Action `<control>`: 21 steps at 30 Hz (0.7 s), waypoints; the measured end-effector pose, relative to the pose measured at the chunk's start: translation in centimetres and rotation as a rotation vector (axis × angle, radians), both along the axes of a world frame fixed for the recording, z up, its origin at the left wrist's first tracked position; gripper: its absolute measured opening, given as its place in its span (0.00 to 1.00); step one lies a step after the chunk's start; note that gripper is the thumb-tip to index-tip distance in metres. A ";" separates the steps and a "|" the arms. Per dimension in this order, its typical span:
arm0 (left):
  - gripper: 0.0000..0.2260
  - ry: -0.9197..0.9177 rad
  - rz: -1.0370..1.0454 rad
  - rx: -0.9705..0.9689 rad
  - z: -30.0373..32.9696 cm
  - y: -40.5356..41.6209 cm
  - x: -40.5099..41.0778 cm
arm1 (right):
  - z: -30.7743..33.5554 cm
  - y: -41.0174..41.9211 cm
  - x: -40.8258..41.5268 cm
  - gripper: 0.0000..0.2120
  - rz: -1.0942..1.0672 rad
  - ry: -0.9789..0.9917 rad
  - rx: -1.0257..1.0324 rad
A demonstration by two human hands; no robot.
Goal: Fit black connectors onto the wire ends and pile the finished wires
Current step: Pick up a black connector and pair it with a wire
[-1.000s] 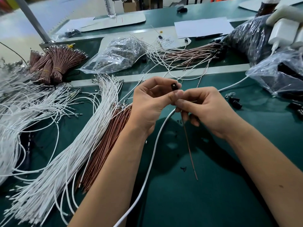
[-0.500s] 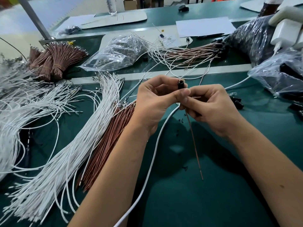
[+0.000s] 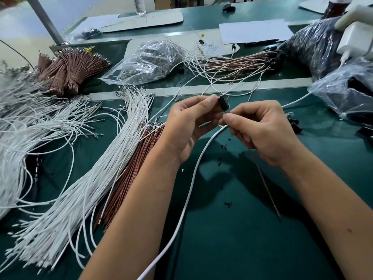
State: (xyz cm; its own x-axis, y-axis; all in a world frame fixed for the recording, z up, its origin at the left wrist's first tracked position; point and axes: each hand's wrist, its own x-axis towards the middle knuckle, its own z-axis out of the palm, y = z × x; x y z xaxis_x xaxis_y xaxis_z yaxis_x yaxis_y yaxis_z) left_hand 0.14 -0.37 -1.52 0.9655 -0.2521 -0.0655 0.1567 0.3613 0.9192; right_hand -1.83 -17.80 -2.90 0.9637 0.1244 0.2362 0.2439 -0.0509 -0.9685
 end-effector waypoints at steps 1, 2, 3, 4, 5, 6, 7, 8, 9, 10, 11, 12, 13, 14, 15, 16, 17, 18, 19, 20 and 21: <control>0.04 -0.006 -0.005 -0.003 0.0 0.0 0.0 | 0.0 0.0 0.0 0.06 -0.001 -0.001 0.000; 0.04 -0.018 -0.007 -0.001 0.0 0.0 0.0 | 0.0 0.0 0.0 0.06 -0.001 -0.001 0.001; 0.04 -0.032 -0.007 0.003 -0.1 -0.1 -0.1 | -0.1 0.0 0.1 0.06 0.000 0.000 0.006; 0.05 -0.044 -0.006 0.003 -0.2 -0.1 -0.1 | -0.1 0.0 0.1 0.07 0.001 0.000 0.013; 0.05 -0.051 -0.008 -0.003 -0.2 -0.2 -0.1 | -0.1 0.0 0.1 0.08 0.004 -0.002 0.018; 0.05 -0.053 -0.015 -0.014 -0.3 -0.2 -0.1 | -0.1 0.0 0.1 0.09 0.008 -0.003 0.023; 0.06 -0.052 -0.027 -0.028 -0.5 -0.3 -0.1 | 0.0 0.0 0.1 0.10 0.011 -0.005 0.029; 0.08 -0.047 -0.041 -0.047 -0.5 -0.3 0.0 | 0.0 0.0 0.1 0.10 0.013 -0.007 0.037; 0.10 -0.035 -0.055 -0.069 -0.6 -0.3 0.0 | 0.0 0.0 0.1 0.10 0.013 -0.008 0.045; 0.11 -0.018 -0.069 -0.092 -0.6 -0.3 0.1 | 0.0 -0.1 0.1 0.10 0.012 -0.007 0.052; 0.11 0.002 -0.083 -0.115 -0.6 -0.3 0.1 | 0.0 -0.1 0.1 0.10 0.011 -0.006 0.055; 0.11 0.022 -0.092 -0.136 -0.5 -0.3 0.1 | 0.0 -0.1 0.1 0.11 0.013 -0.006 0.054; 0.10 0.042 -0.095 -0.154 -0.5 -0.3 0.1 | 0.1 -0.1 0.0 0.11 0.018 -0.006 0.053; 0.09 0.062 -0.091 -0.168 -0.5 -0.4 0.1 | 0.1 -0.1 0.0 0.11 0.025 -0.006 0.052; 0.08 0.077 -0.085 -0.174 -0.5 -0.4 0.2 | 0.1 0.0 0.0 0.11 0.031 -0.004 0.052; 0.07 0.087 -0.082 -0.174 -0.5 -0.4 0.2 | 0.1 0.0 -0.1 0.10 0.035 -0.002 0.052; 0.06 0.090 -0.082 -0.172 -0.5 -0.4 0.2 | 0.2 0.0 0.0 0.10 0.035 -0.001 0.052; 0.05 0.090 -0.084 -0.173 -0.4 -0.5 0.2 | 0.2 0.0 -0.1 0.10 0.034 0.000 0.053; 0.05 0.091 -0.085 -0.174 -0.4 -0.5 0.2 | 0.1 0.0 -0.1 0.09 0.032 0.002 0.055; 0.05 0.090 -0.085 -0.176 -0.4 -0.5 0.2 | 0.1 0.1 -0.1 0.09 0.029 0.003 0.057; 0.04 0.087 -0.084 -0.176 -0.4 -0.5 0.2 | 0.1 0.1 -0.1 0.08 0.026 0.001 0.057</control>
State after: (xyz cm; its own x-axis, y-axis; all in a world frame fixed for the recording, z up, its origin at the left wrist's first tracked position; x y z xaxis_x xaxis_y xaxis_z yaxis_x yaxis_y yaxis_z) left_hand 0.38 -0.85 -1.96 0.9332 -0.3465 -0.0956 0.2690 0.4970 0.8250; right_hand -1.89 -17.73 -2.79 0.9607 0.1355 0.2421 0.2430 0.0101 -0.9700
